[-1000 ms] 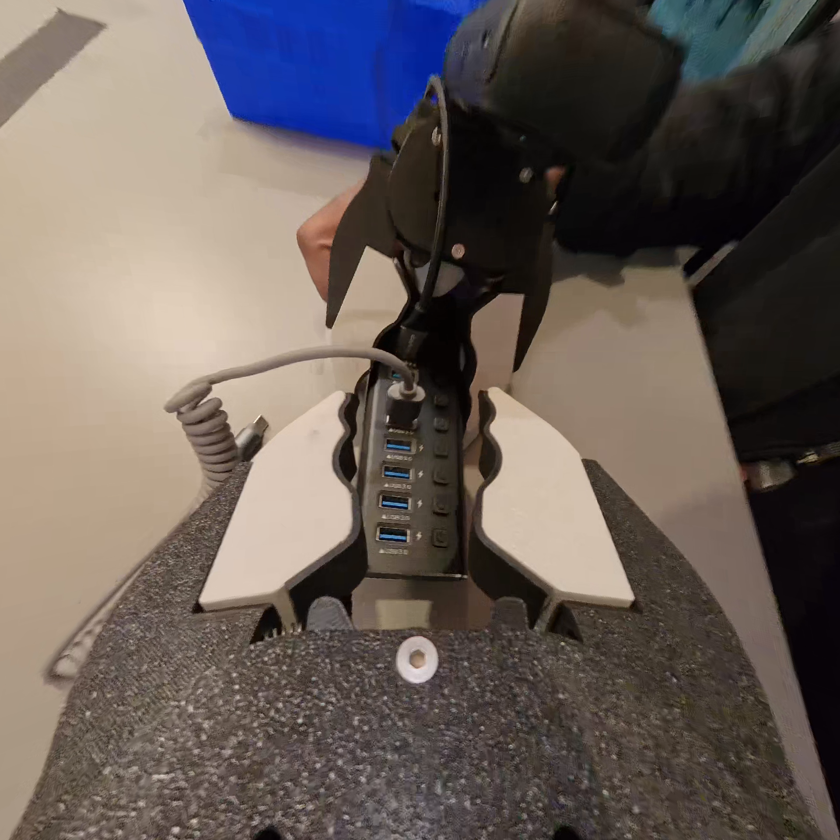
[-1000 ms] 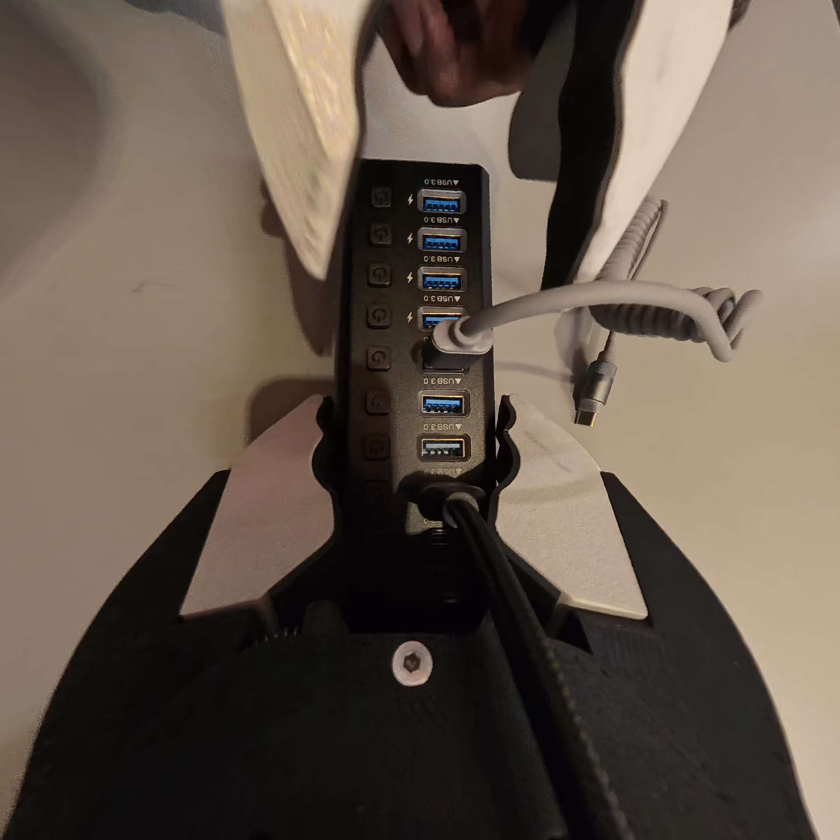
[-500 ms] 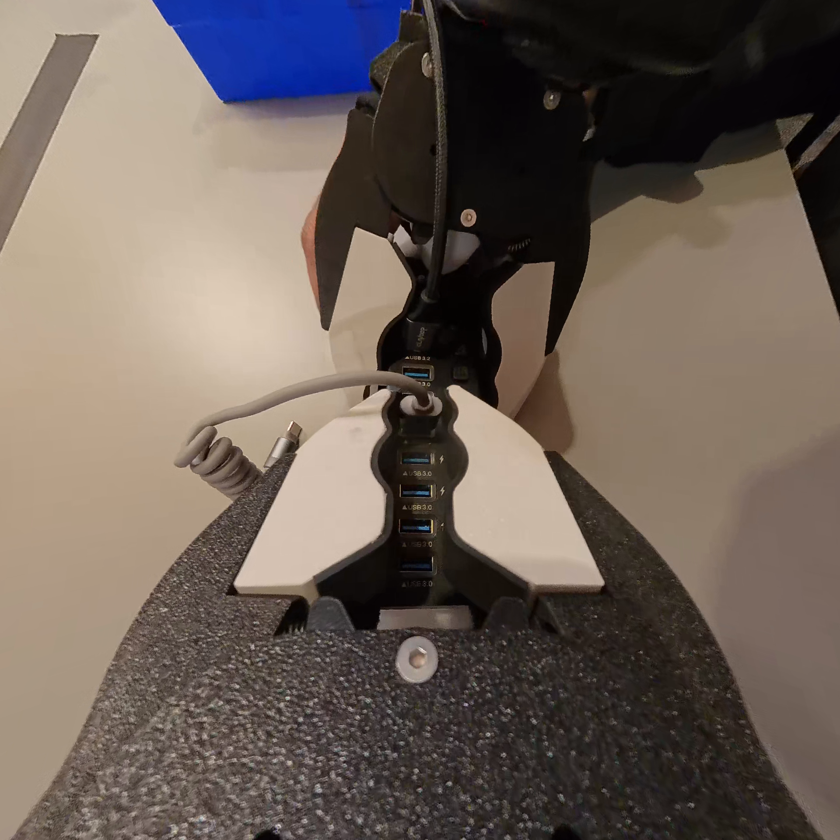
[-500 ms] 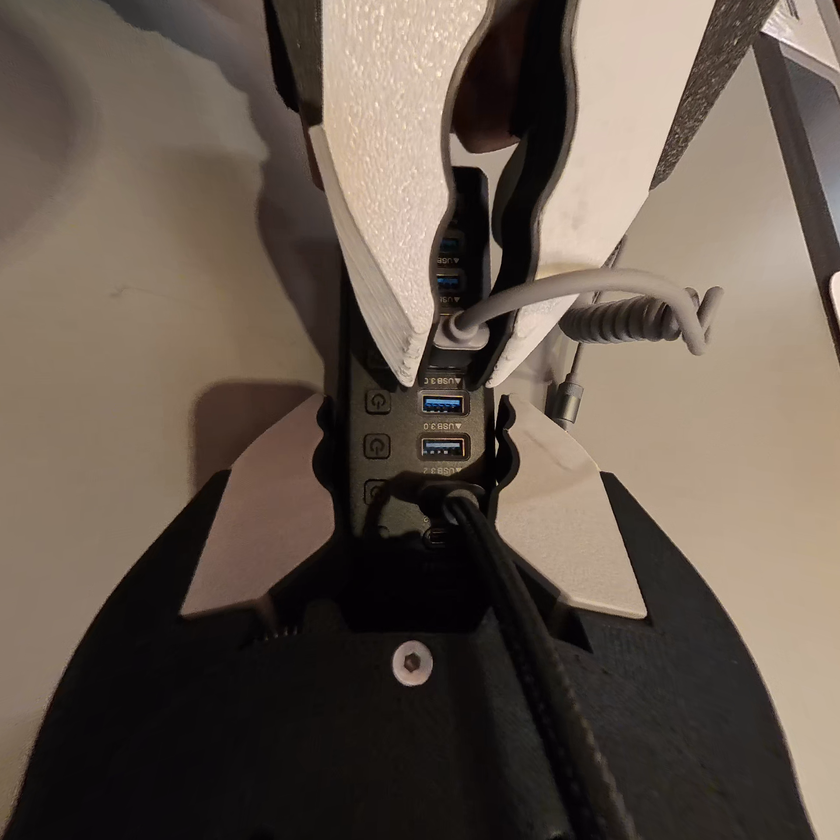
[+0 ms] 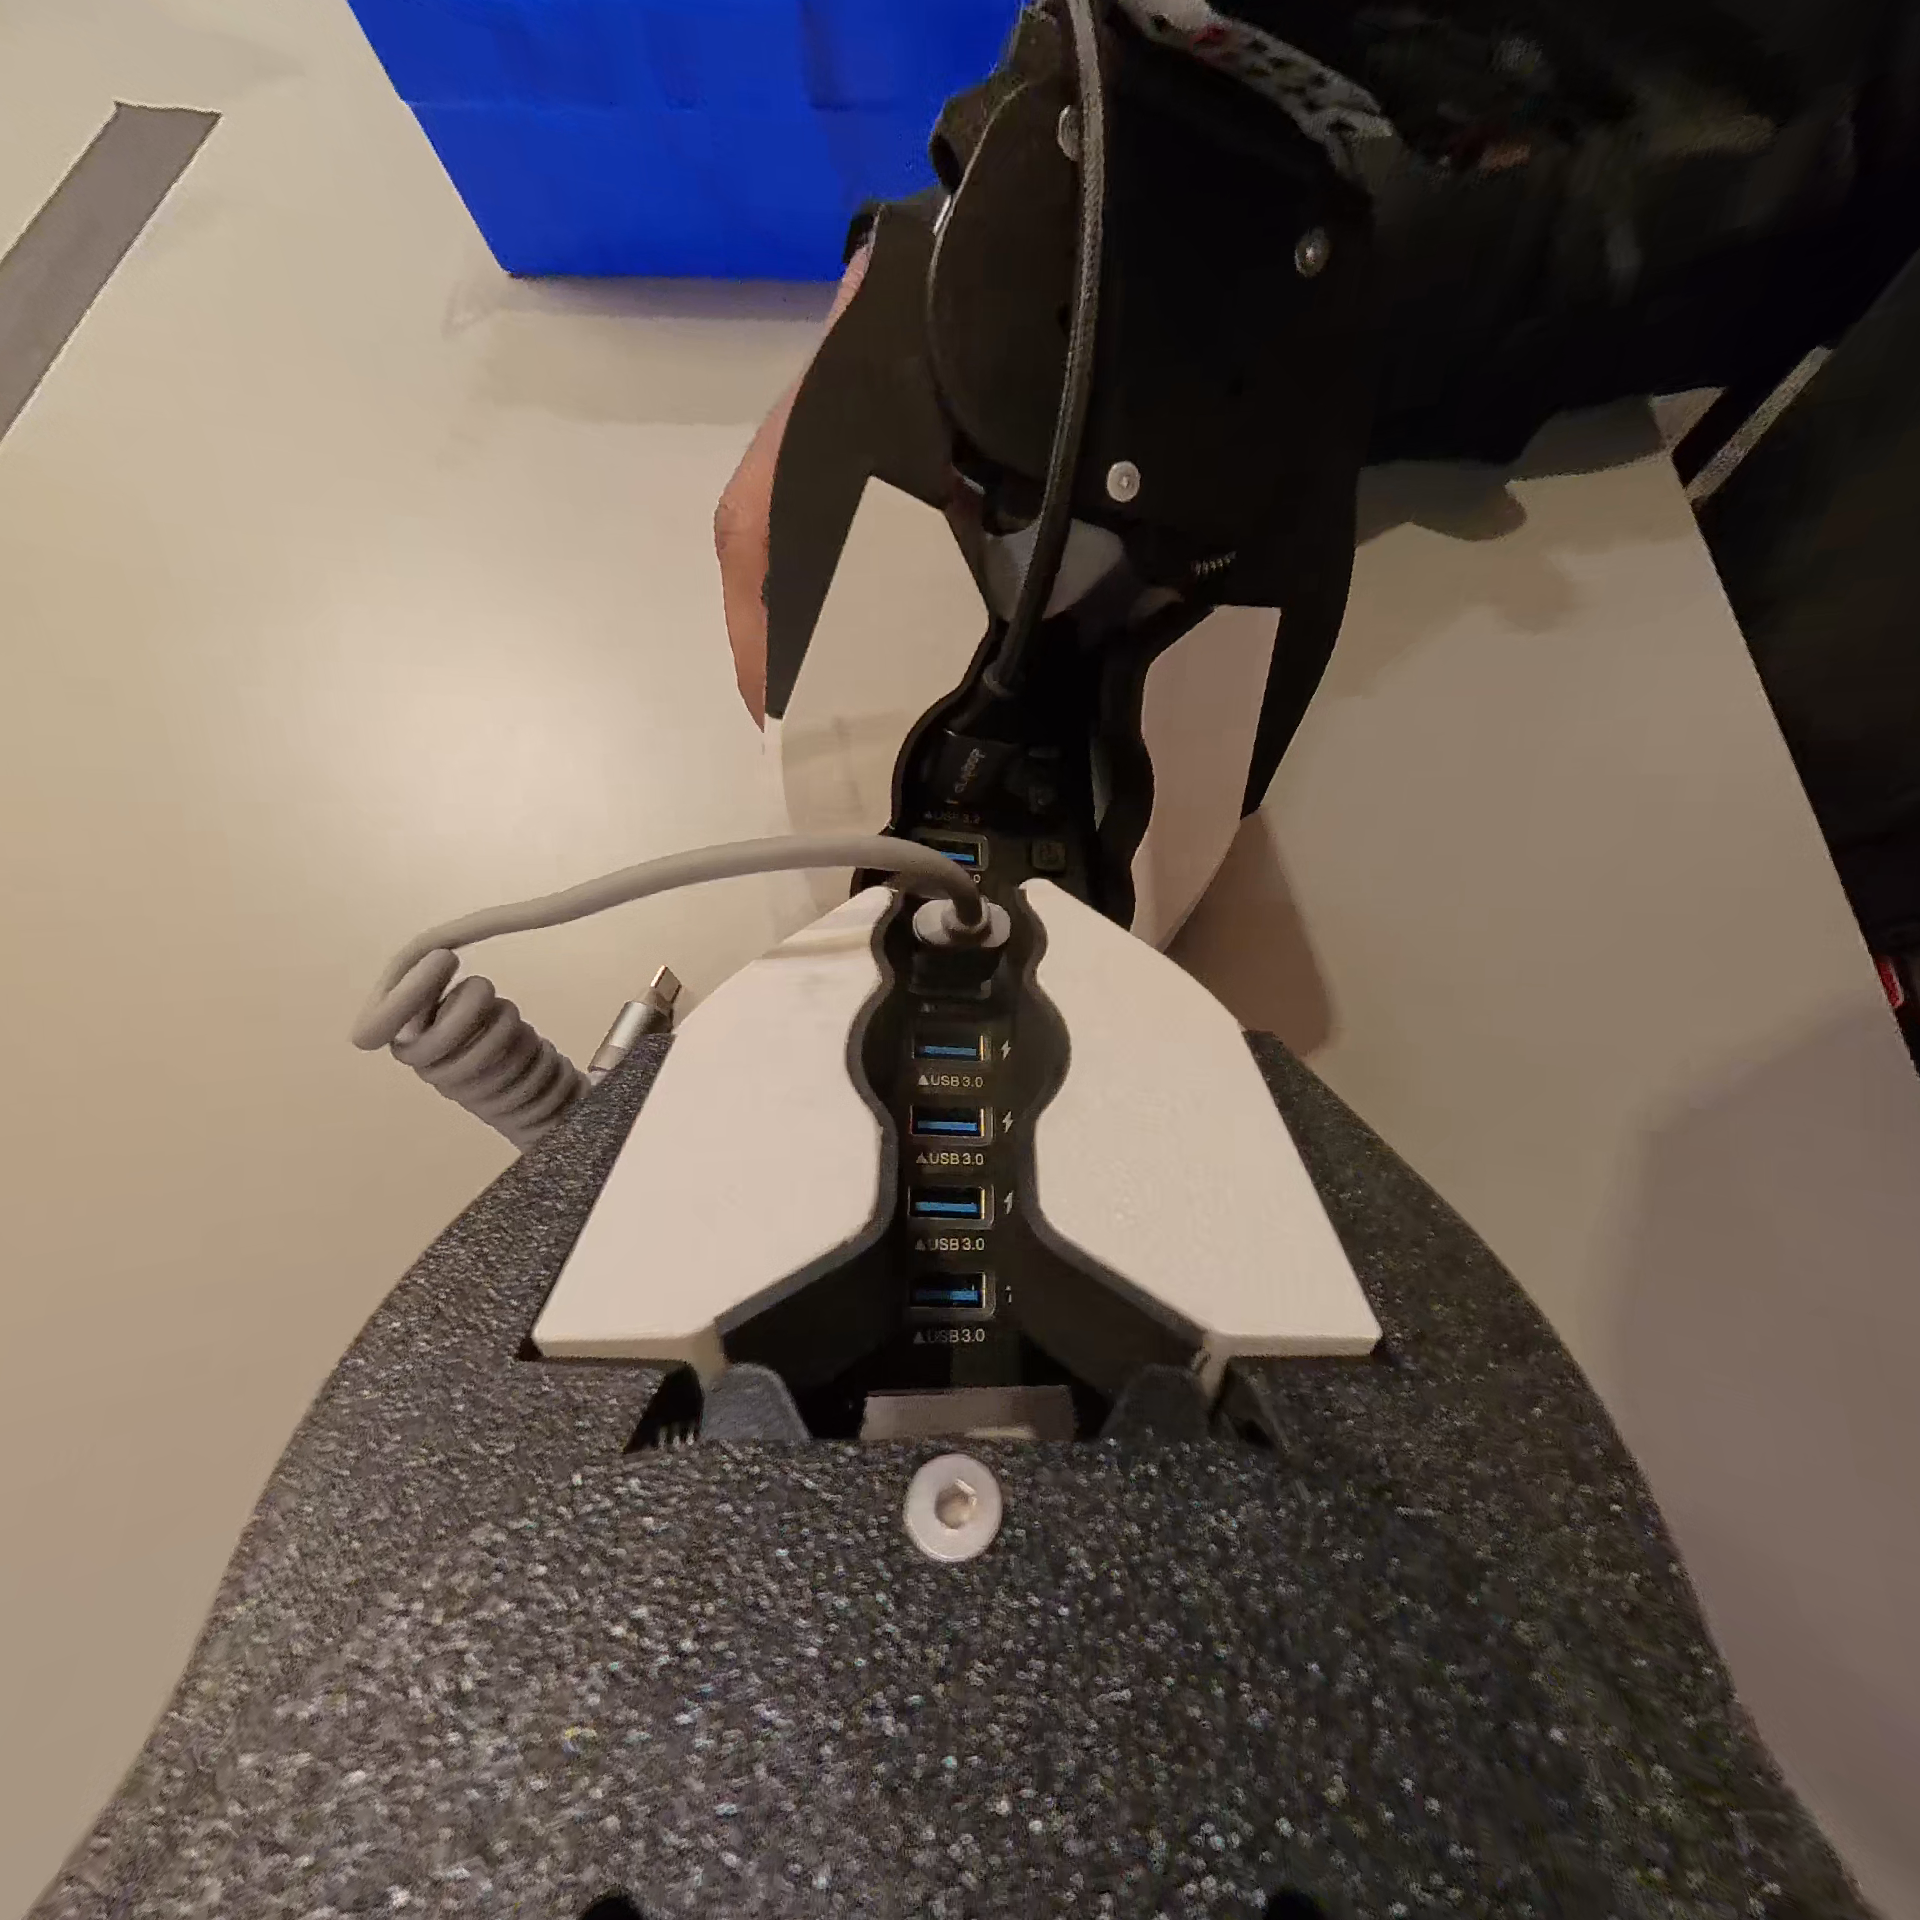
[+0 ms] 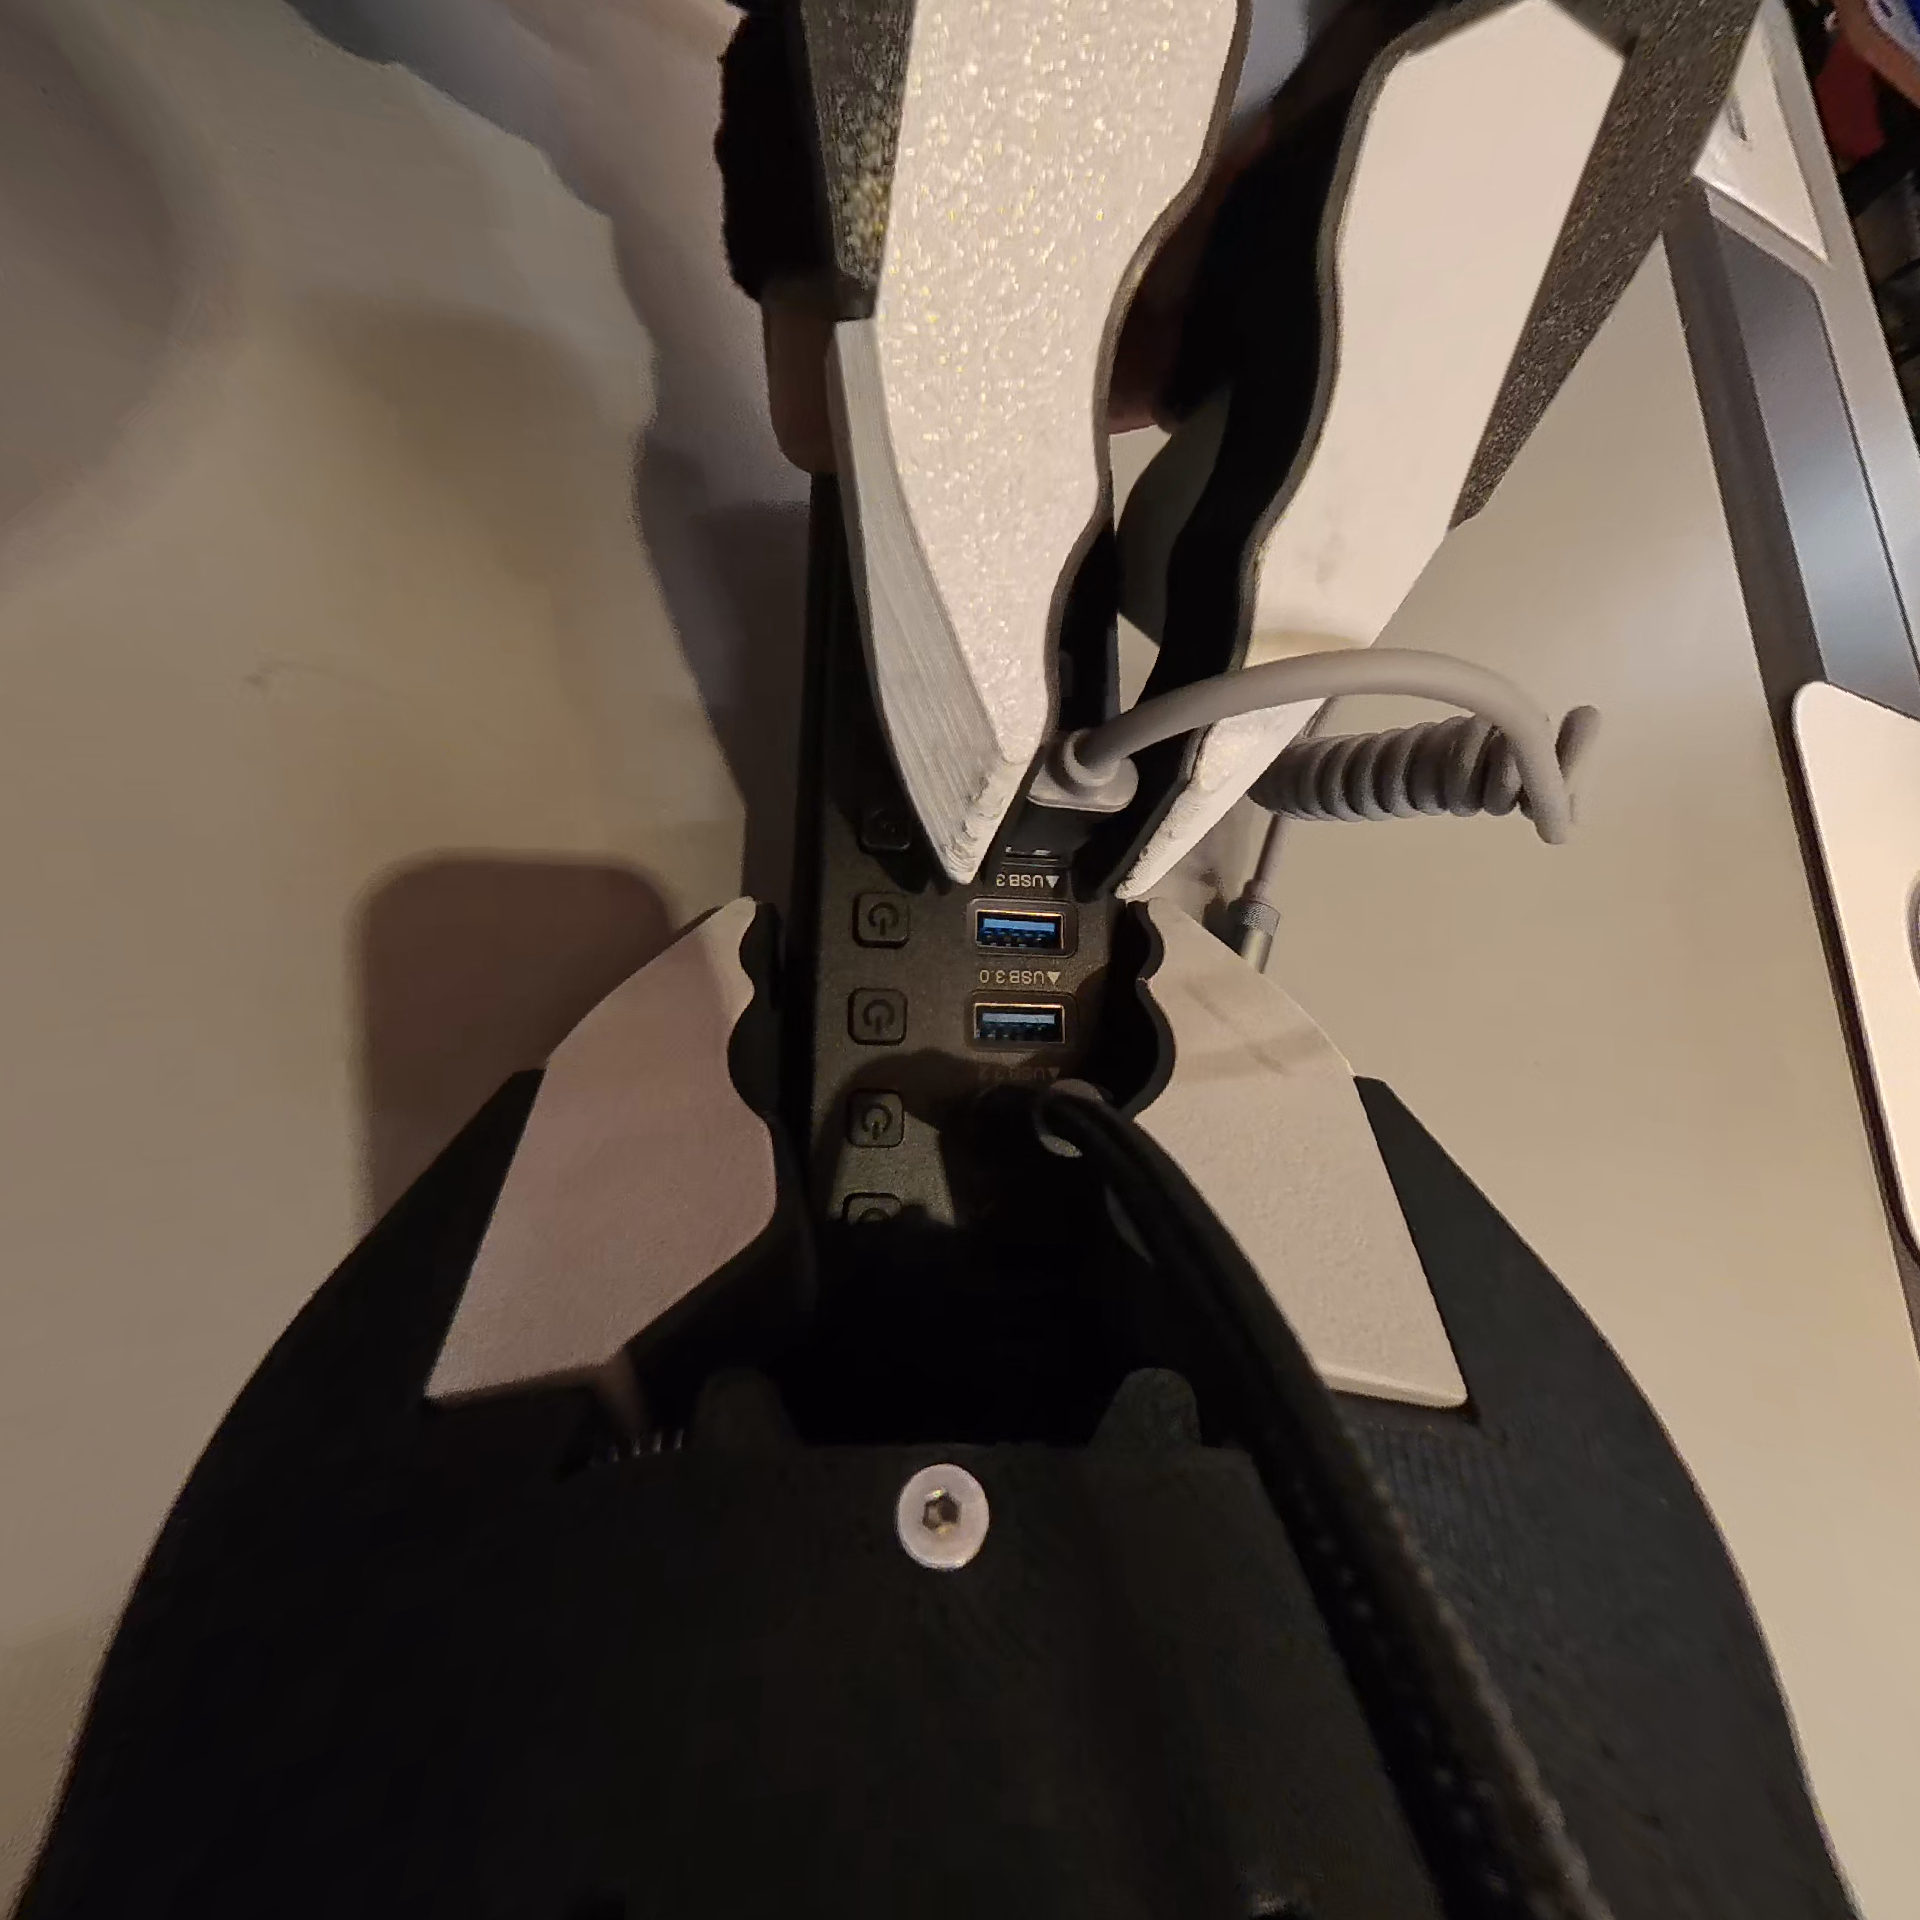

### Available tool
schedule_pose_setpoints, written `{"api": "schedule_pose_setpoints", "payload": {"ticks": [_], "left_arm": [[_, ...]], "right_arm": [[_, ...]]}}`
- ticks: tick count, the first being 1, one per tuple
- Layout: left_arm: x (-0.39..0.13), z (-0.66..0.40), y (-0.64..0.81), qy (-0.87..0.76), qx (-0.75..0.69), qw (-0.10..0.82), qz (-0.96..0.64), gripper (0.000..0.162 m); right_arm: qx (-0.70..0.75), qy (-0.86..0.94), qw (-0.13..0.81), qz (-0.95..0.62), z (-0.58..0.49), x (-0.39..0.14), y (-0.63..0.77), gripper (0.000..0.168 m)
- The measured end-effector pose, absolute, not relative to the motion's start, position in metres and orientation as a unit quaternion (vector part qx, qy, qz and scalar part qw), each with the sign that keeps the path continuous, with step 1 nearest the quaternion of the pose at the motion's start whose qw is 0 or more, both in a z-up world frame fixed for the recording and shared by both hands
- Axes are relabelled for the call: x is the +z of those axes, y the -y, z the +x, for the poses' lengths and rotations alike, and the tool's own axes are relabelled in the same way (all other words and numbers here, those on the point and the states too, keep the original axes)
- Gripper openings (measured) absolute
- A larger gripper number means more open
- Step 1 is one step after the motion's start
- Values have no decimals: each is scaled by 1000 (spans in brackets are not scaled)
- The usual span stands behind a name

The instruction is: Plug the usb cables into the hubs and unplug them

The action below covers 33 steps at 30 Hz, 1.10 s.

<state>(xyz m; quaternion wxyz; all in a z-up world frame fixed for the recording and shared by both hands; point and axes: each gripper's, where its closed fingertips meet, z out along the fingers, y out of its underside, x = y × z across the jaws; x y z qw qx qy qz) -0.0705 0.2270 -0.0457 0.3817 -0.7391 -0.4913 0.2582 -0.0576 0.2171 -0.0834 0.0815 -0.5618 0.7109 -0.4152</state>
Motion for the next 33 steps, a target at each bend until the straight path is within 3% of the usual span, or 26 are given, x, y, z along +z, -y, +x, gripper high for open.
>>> {"api": "schedule_pose_setpoints", "payload": {"ticks": [4,7,10,13,18,21,23,27,33], "left_arm": [[-47,-70,-225,507,266,373,-730,19],[-33,-64,-211,539,309,391,-679,51],[-6,-49,-190,584,360,466,-559,77],[0,-34,-181,607,358,550,-448,91],[-5,-41,-200,596,296,637,-389,98],[-2,-52,-203,609,257,666,-347,101],[3,-55,-201,617,218,697,-292,100],[-1,-53,-189,634,117,749,-154,63],[-12,-49,-196,636,49,762,-114,39]], "right_arm": [[-411,-717,98,-554,-58,-86,-216,62],[-425,-721,126,-533,-61,-77,-215,62],[-439,-721,154,-515,-66,-67,-214,62],[-449,-719,187,-496,-69,-56,-213,62],[-467,-704,235,-480,-65,-31,-212,62],[-465,-705,214,-490,-62,-23,-211,62],[-456,-711,171,-507,-63,-26,-209,63],[-444,-716,119,-526,-61,-34,-206,62],[-429,-693,96,-571,-57,-41,-207,62]]}}
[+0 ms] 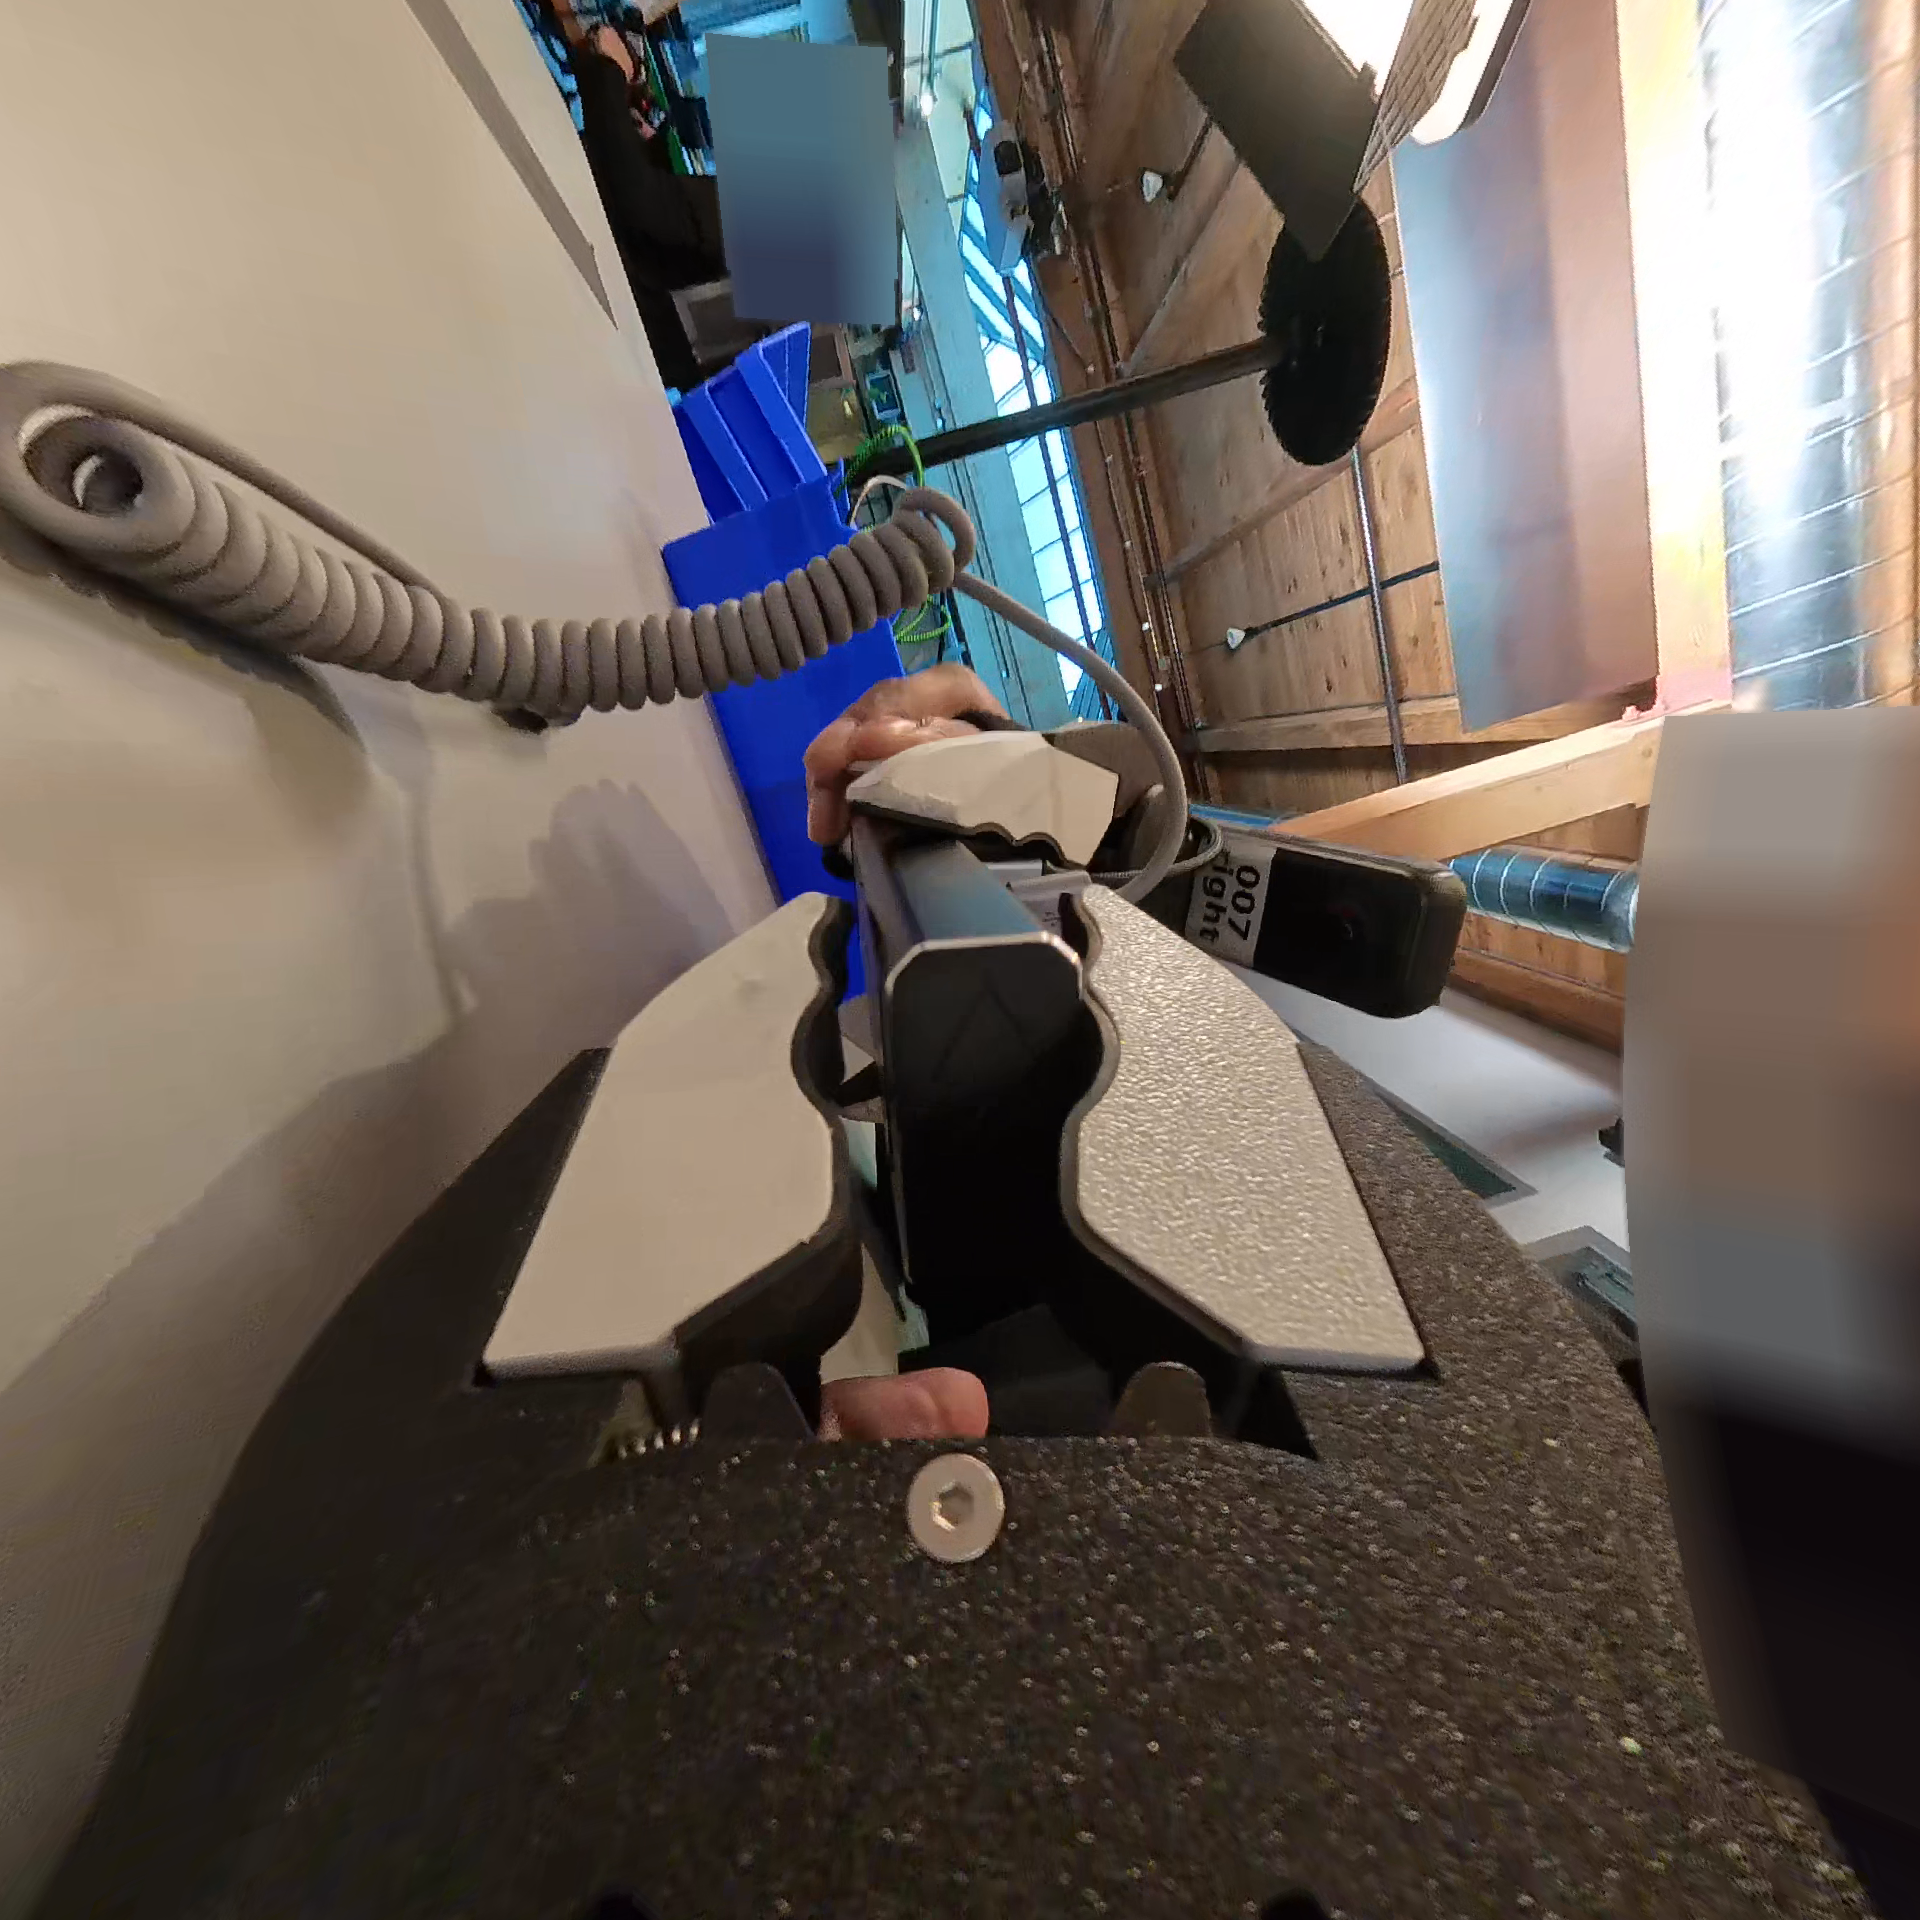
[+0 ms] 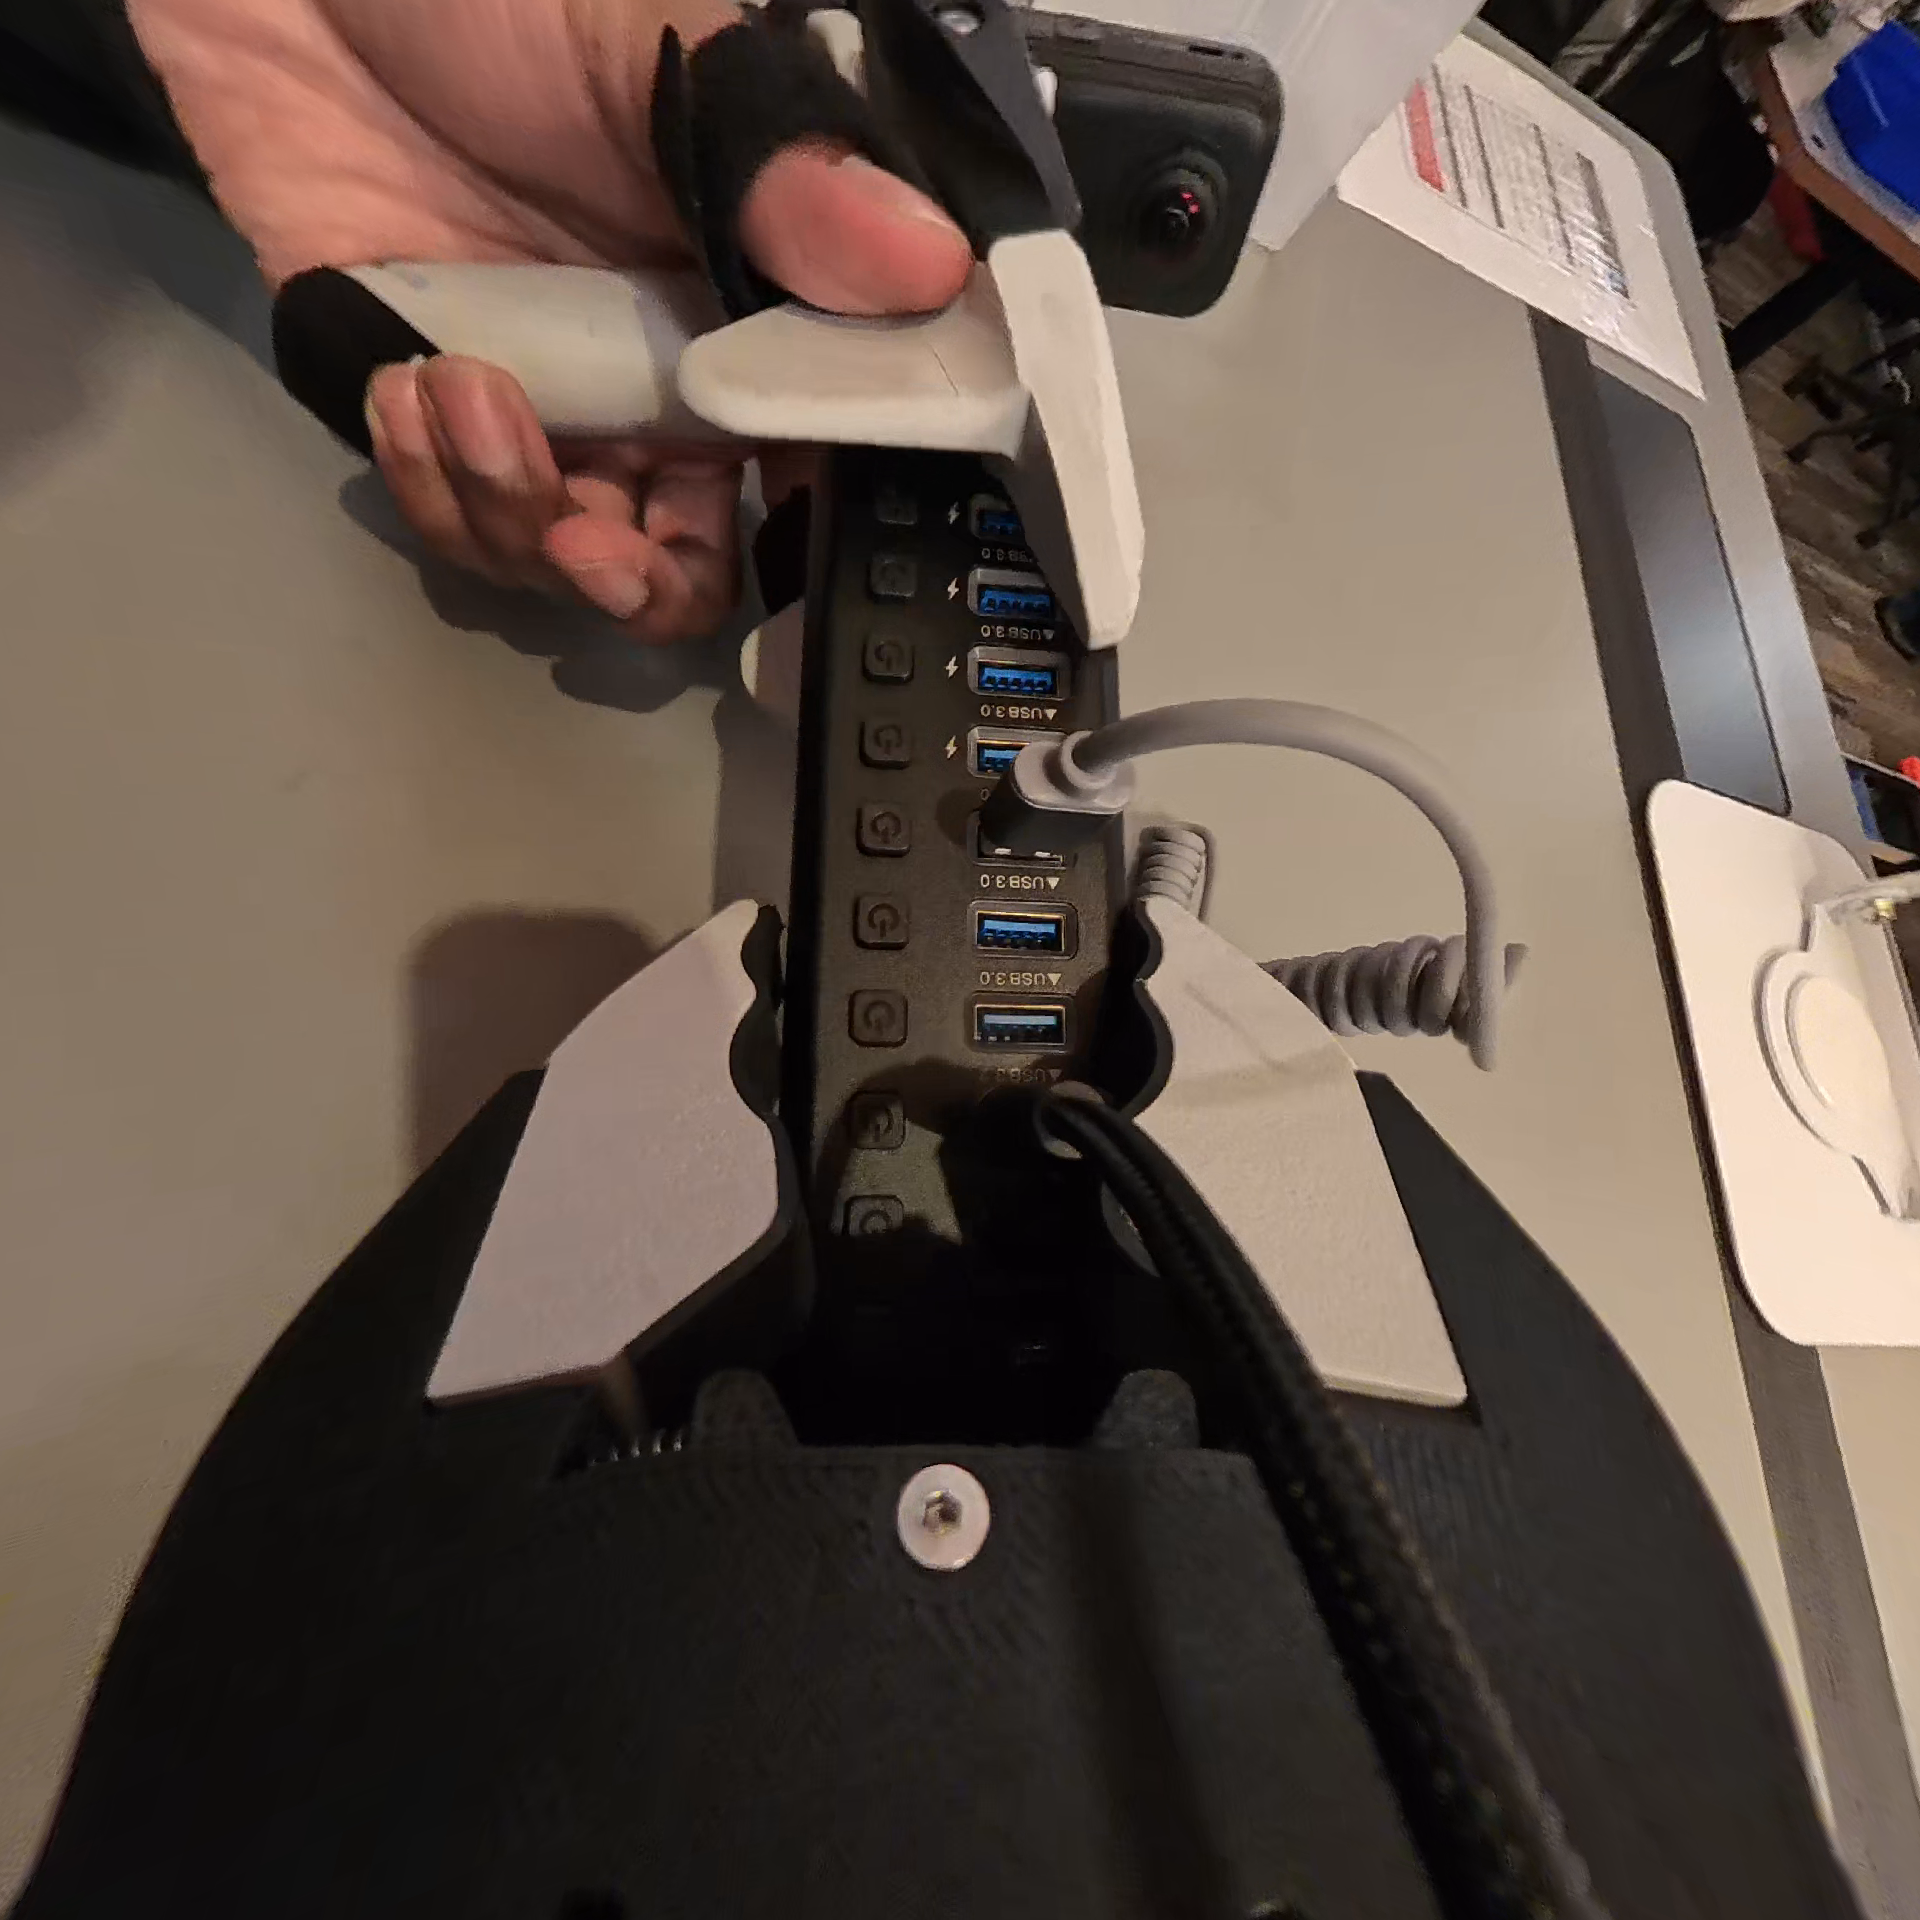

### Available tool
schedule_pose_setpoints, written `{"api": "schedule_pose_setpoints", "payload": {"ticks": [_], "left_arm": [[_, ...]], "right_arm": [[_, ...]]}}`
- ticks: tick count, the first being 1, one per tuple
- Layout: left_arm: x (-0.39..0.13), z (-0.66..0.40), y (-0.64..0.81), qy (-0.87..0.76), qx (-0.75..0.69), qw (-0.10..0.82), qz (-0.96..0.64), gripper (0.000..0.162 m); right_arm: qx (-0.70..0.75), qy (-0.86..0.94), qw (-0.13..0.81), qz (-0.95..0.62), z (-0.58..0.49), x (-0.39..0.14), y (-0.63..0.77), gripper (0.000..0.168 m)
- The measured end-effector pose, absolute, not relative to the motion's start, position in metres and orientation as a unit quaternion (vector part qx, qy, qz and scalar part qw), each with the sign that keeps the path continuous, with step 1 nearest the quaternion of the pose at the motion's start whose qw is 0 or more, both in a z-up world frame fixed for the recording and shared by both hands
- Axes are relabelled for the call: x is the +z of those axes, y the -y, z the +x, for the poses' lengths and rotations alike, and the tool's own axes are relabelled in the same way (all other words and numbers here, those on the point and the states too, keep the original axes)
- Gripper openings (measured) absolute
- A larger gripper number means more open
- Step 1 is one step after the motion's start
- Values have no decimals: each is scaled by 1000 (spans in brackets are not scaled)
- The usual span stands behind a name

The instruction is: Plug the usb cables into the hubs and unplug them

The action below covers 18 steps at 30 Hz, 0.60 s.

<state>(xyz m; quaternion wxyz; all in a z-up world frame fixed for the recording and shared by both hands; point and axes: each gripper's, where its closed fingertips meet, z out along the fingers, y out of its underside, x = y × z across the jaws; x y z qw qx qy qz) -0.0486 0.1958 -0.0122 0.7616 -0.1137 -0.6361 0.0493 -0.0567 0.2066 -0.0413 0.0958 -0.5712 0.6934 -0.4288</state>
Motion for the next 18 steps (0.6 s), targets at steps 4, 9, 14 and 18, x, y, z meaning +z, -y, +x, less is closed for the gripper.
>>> {"api": "schedule_pose_setpoints", "payload": {"ticks": [4,9,14,18], "left_arm": [[-16,-48,-204,640,33,753,-149,33],[-22,-46,-202,654,37,734,-180,29],[-31,-46,-201,661,25,730,-169,29],[-31,-44,-194,659,16,739,-141,29]], "right_arm": [[-413,-674,109,-603,-52,-45,-211,62],[-398,-665,112,-622,-50,-47,-208,62],[-363,-691,133,-611,-52,-55,-208,63],[-340,-719,98,-598,-67,-61,-203,67]]}}
